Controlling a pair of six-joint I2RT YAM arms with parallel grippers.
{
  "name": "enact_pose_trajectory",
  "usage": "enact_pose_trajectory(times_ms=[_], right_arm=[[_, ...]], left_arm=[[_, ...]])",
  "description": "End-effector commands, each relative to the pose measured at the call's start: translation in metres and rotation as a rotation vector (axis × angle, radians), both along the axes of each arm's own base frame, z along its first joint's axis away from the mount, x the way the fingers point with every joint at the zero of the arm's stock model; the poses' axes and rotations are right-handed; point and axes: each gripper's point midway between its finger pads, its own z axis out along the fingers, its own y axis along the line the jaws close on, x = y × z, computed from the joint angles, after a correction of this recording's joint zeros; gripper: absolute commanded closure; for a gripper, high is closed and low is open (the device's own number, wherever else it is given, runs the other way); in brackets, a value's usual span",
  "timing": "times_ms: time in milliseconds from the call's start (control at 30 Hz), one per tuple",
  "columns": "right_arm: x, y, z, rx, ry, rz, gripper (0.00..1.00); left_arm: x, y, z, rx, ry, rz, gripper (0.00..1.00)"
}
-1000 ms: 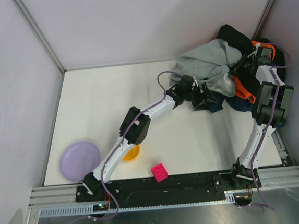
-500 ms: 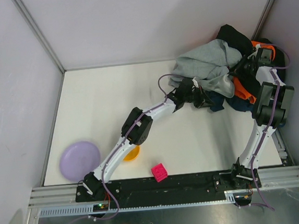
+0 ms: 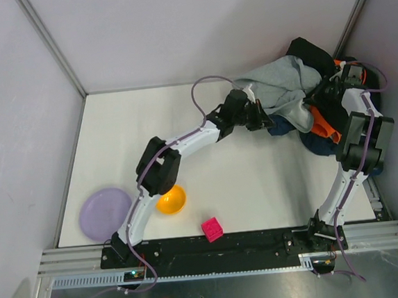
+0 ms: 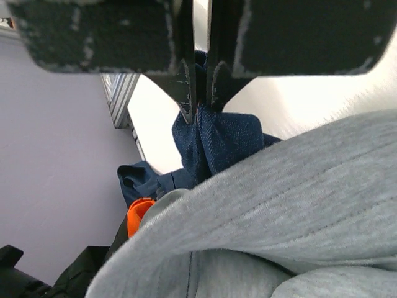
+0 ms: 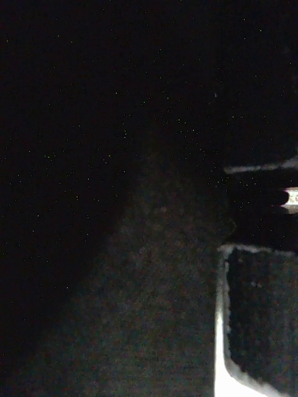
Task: Pick out a specific cloth from the pile
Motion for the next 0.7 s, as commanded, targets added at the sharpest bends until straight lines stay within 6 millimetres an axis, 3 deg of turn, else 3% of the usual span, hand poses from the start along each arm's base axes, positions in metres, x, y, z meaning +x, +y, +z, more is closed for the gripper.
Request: enact_pose_trajectory(times_ms=[0, 400, 533, 667], right_arm=[[-0.047, -0.005, -0.059, 0.001, 0.273, -0.073, 0.97], [-0.051, -0.007, -0.054, 0.028, 0.272, -0.08, 0.98], [-0.051, -0.007, -0.045, 0.042, 0.253, -0.079, 0.97], [-0.048, -0.005, -0.026, 0.062, 0.212, -0.08, 0.97]], left_arm=[[-0.039, 0.023, 0.174, -0.188, -0.272, -0.085, 0.99], [-0.079, 0.091, 0.347, -0.301, -0.566, 0.002, 0.99], [-0.095, 0.11, 0.391, -0.344, -0.632, 0.004, 0.99], [-0.107, 0.13, 0.422, -0.367, -0.691, 0.019, 0.99]])
